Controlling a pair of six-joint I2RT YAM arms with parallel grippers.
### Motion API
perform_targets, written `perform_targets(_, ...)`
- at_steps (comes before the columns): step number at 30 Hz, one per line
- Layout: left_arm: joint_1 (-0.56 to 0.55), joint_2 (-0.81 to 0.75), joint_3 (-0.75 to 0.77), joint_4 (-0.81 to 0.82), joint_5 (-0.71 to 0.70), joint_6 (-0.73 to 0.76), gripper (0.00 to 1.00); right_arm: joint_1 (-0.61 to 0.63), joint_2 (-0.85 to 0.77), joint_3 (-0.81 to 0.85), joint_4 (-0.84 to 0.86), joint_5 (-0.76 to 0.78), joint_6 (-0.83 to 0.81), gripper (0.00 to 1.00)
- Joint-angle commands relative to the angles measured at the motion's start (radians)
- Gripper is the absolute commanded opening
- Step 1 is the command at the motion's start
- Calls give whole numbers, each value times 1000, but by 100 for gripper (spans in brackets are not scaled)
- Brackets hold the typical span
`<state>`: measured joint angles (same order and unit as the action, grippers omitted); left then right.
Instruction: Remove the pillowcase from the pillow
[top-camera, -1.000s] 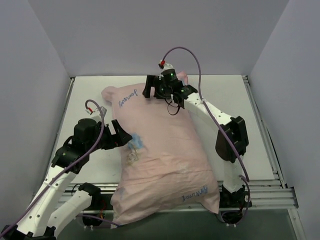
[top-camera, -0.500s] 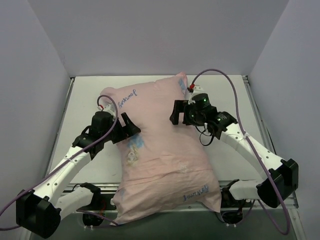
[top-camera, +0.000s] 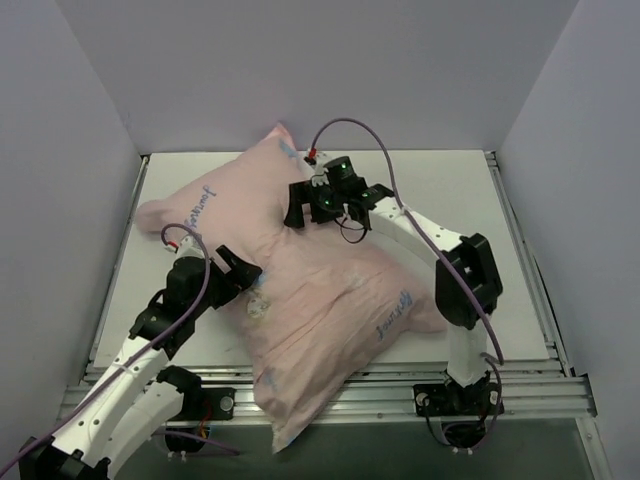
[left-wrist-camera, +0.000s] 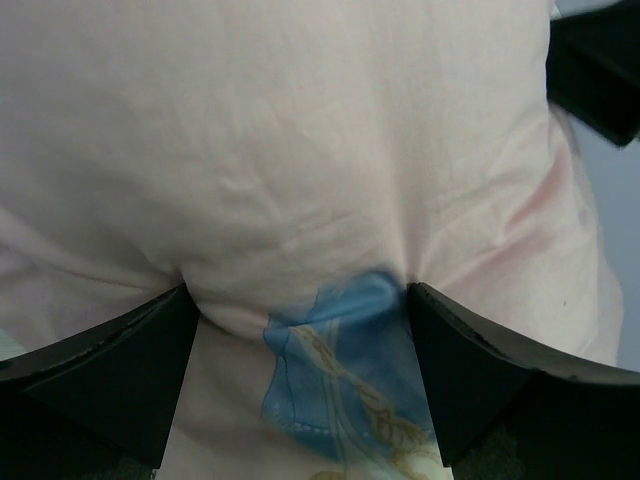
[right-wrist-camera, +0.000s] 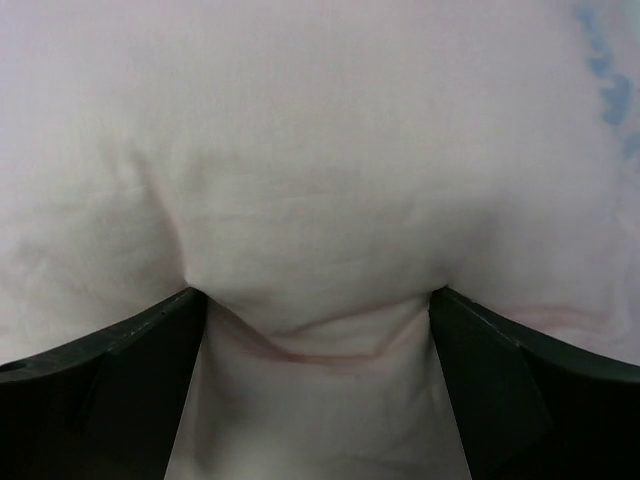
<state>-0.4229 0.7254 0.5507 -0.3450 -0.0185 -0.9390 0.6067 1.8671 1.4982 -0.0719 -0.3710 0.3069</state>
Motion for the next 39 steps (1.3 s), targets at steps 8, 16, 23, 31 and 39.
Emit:
perform_targets(8,12,267,320,-58,-8,253,94,28,301,597,-196,151,-157,89)
perform_targets(16,-172,243,557,-212,-60,534,94,22,-150,220,-147,477,-46,96)
perform_targets(23,-503,406,646,-140,-299,704,94,-110,-512,-166,-166,538,159,97)
perform_targets(31,-620,684,807,-23,-474,813,94,-151,-766,-487,-132,451,241,94)
perform_targets(39,-628,807,851,53,-477,815,94,-199,-819,-684,18,298,287,93)
